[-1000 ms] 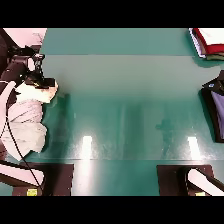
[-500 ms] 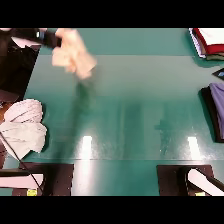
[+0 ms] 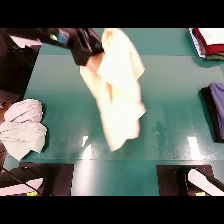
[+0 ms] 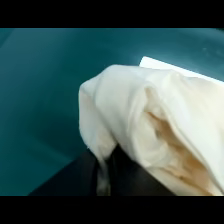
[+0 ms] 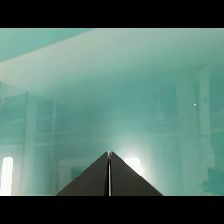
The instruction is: Fold the shirts.
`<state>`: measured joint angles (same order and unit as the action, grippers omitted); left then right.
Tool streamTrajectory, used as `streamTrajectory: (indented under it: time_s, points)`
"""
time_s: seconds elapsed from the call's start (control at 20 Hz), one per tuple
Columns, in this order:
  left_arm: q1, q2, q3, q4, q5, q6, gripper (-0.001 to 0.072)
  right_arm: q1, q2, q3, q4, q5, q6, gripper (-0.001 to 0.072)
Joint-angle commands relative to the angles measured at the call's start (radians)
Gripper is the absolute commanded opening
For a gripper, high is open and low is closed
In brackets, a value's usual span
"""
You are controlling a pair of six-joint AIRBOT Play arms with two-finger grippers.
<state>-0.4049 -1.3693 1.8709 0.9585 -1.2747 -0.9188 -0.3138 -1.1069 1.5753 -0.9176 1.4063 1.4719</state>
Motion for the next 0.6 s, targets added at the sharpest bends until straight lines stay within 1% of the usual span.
streamTrajectory:
  time_s: [0.0,0.05,0.1,0.15,0.2,0.3,0.4,0.45,0.55]
  points:
    - [-0.002,-0.064,-0.149,0.15,0.059,-0.113,0.0033,0.017,0.0,0.012,-0.001,0.027,0.0,0.0018]
    - [0.006,-0.093,-0.182,0.168,0.073,-0.157,0.0319,0.027,0.0,0.012,-0.001,0.026,0.0,0.0018]
    - [0.014,-0.116,-0.196,0.188,0.068,-0.192,0.0652,0.035,0.0,0.012,-0.001,0.026,0.0,0.0018]
    - [0.026,-0.135,-0.198,0.218,0.053,-0.245,0.071,0.043,0.0,0.012,-0.002,0.026,-0.001,0.0018]
    - [0.045,-0.137,-0.198,0.234,0.038,-0.286,0.071,0.046,0.0,0.012,-0.002,0.026,-0.001,0.0018]
    - [0.107,-0.119,-0.198,0.236,-0.016,-0.336,0.071,0.046,0.0,0.012,-0.002,0.026,-0.001,0.0018]
    - [0.175,-0.098,-0.205,0.233,-0.111,-0.394,0.071,0.04,0.0,0.012,-0.002,0.026,-0.011,0.0018]
    - [0.195,-0.082,-0.235,0.231,-0.138,-0.409,0.071,0.037,0.0,0.012,-0.002,0.026,-0.018,0.0018]
    - [0.203,-0.029,-0.384,0.229,-0.131,-0.414,0.071,0.037,0.0,0.012,-0.003,0.025,-0.019,0.0018]
